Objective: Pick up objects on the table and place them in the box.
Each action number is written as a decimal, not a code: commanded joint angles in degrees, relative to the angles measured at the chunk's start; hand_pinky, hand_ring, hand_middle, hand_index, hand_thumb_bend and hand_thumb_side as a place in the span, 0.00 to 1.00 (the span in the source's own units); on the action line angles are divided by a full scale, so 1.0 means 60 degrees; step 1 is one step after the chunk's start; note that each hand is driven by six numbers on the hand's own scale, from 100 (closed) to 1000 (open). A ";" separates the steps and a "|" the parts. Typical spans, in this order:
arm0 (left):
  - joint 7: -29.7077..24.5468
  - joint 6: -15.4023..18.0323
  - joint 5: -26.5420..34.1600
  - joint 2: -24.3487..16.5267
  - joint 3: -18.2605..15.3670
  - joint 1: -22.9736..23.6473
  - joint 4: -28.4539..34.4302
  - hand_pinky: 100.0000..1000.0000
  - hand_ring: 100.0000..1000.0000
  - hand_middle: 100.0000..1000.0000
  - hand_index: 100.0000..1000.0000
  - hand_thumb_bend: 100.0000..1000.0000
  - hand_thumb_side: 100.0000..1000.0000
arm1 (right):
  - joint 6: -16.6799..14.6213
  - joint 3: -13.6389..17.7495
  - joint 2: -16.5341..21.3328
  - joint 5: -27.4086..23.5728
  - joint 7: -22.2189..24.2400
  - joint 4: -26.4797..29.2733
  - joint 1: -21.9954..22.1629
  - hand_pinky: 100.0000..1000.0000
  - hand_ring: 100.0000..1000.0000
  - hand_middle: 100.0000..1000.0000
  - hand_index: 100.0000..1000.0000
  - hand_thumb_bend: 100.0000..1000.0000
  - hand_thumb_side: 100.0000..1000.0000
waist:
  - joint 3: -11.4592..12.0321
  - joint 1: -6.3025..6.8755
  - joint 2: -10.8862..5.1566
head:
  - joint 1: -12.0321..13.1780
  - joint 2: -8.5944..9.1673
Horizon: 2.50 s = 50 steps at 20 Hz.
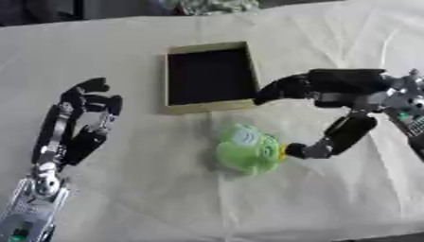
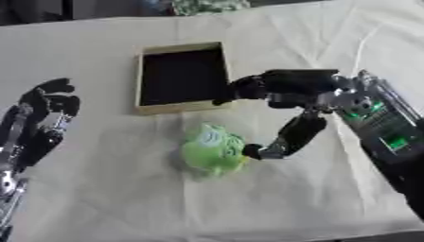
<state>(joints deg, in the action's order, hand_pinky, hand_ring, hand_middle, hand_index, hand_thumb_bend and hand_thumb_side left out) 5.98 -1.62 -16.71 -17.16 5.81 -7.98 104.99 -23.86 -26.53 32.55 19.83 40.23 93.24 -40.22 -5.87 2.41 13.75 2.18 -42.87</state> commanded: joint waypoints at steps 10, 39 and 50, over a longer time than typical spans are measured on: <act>-0.0078 0.0013 0.0014 -0.0069 0.0007 -0.0057 0.0101 0.67 0.68 0.70 0.84 0.33 0.70 | -0.0344 -0.0105 -0.0477 0.0461 0.0084 -0.0779 -0.0066 0.84 0.87 0.89 0.96 0.21 0.36 | 0.0010 0.0025 -0.0133 | -0.0052 -0.0096; -0.0156 0.0017 0.0017 -0.0047 0.0034 -0.0056 0.0134 0.67 0.69 0.70 0.85 0.32 0.70 | -0.0889 -0.0173 -0.1278 0.1660 0.0270 -0.2309 0.0124 0.84 0.85 0.87 0.95 0.21 0.37 | -0.0013 0.0112 -0.0143 | -0.0143 -0.0123; -0.0165 0.0011 0.0009 -0.0053 0.0030 -0.0058 0.0145 0.68 0.69 0.71 0.85 0.32 0.71 | -0.1019 -0.0017 -0.1247 0.2228 -0.0752 -0.2191 0.0123 0.78 0.68 0.49 0.64 0.00 0.07 | -0.0022 0.0113 -0.0151 | -0.0149 -0.0124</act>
<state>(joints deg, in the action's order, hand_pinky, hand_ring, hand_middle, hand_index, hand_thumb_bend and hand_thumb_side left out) 5.13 -1.56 -16.71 -17.13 6.14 -7.98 104.99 -29.36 -27.15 23.97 32.00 36.00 79.90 -39.04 -5.97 3.10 13.70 1.33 -43.30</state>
